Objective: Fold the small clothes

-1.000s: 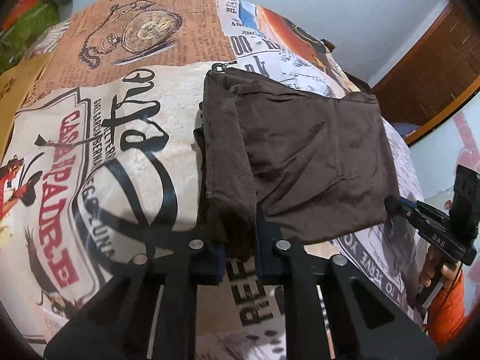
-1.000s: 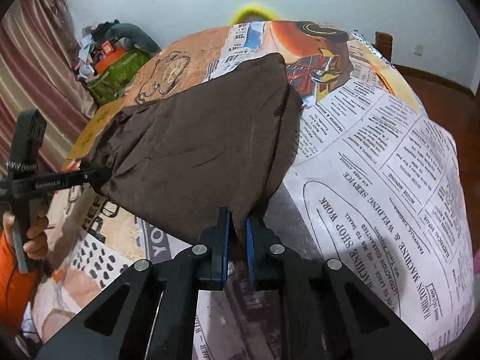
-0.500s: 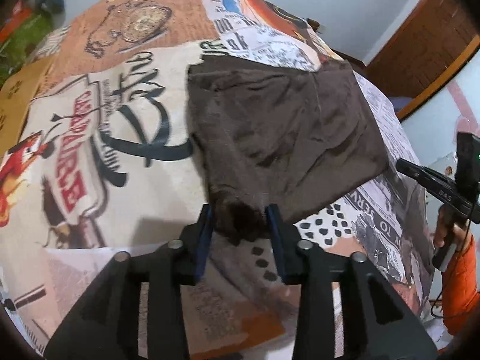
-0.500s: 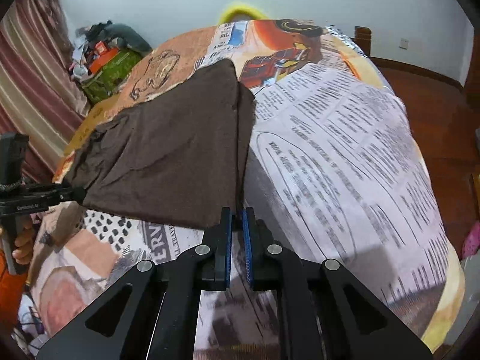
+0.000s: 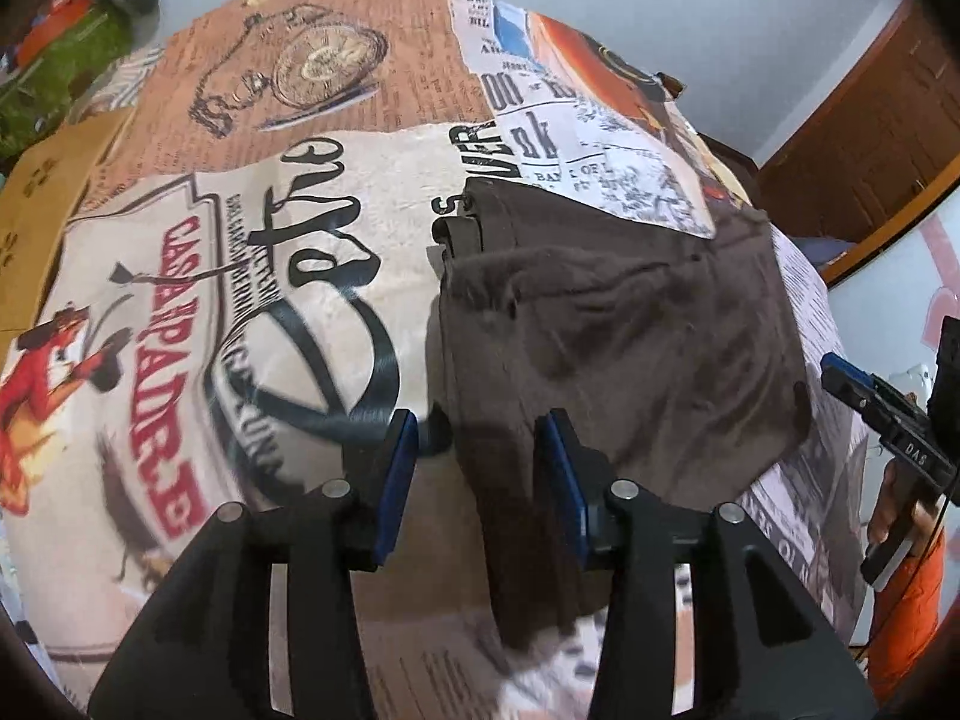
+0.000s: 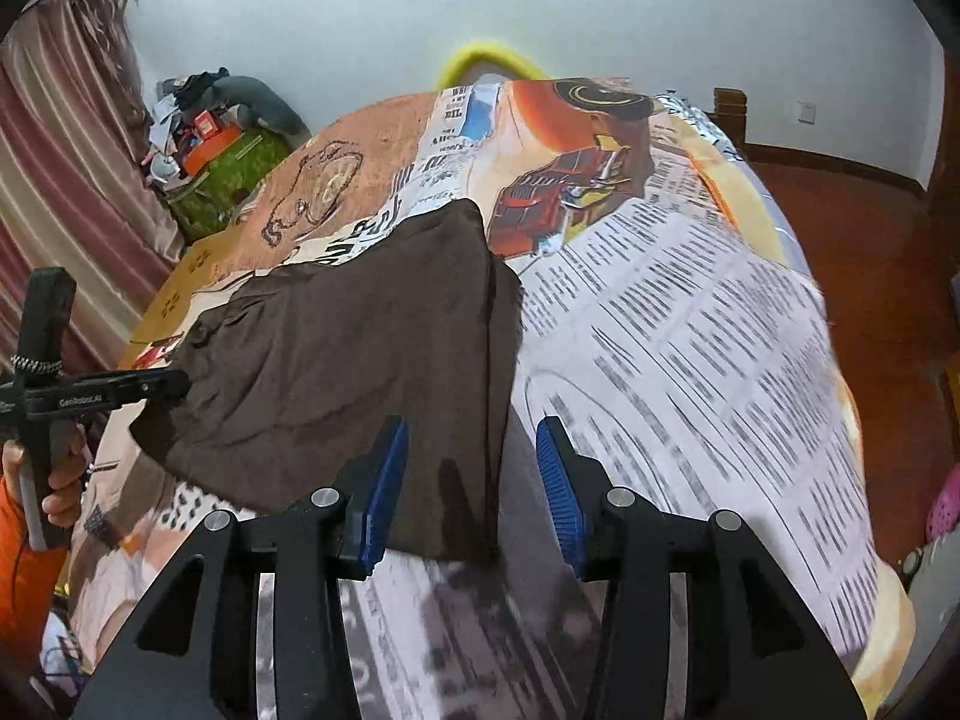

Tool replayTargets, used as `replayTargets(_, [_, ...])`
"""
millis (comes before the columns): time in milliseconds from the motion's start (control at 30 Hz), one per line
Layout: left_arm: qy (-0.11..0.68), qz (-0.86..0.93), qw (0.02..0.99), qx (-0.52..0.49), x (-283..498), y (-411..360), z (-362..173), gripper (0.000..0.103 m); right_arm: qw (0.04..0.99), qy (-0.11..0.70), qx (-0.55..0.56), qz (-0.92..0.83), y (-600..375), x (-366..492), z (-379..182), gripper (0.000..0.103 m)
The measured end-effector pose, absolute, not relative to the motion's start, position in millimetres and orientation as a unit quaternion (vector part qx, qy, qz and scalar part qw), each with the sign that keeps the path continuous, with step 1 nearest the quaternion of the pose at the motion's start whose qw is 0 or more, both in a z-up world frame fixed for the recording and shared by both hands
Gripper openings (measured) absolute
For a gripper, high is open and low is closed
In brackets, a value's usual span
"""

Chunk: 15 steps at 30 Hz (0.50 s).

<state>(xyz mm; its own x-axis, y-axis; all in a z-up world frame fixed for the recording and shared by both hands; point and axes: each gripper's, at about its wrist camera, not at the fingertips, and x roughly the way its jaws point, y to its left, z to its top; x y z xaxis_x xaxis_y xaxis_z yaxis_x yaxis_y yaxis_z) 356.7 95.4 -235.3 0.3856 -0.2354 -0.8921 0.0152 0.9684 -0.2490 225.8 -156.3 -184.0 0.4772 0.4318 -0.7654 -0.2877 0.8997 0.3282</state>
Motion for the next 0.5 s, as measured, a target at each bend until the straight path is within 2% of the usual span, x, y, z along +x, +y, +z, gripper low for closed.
replayTargets(400, [0.531, -0.108, 0.834, -0.103, 398, 80, -250, 0.043, 0.848, 0.475, 0.089, 0.219, -145, 264, -206, 0.041])
replayTargets(500, [0.523, -0.108, 0.839, -0.106, 400, 82, -249, 0.038, 0.846, 0.472, 0.102, 0.227, -143, 269, -209, 0.041])
